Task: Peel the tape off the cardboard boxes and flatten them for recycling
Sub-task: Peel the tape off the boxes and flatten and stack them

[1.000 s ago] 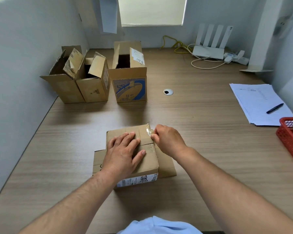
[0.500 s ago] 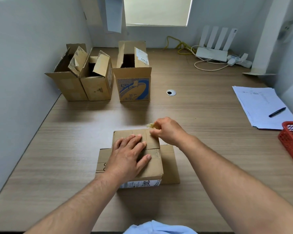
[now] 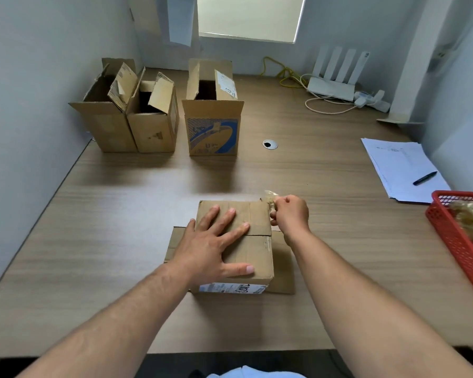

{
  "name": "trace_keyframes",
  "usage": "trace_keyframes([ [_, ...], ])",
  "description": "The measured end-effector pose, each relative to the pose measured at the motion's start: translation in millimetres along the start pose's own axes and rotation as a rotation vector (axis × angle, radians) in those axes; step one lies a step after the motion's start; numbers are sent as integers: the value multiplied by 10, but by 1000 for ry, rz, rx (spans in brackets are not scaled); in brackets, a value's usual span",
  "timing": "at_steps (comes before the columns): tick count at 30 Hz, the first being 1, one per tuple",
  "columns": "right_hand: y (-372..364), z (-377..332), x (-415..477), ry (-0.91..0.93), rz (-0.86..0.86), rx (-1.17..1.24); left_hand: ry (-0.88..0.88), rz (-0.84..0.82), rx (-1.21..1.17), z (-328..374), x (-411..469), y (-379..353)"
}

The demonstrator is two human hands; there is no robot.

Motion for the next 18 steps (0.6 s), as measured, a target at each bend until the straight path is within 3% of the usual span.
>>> trace_keyframes([
  [2,254,102,20,-107,66,299,23,3,-16,31,1,-35],
  [5,620,-2,149,-29,48,415,68,16,-25,130,56,-30],
  [12,1490,72,419,122,-36,247,68,12,-39,1249,578,-46],
  [18,2711,209,870,287,57,-26,76,37,-14,2055,1011,-87],
])
Point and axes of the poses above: each hand's wrist, its own x-axis towards the middle knuckle, its own y-axis out of the back of the hand, z = x × y, the point moved 9 cm from there along x, towards the middle knuckle
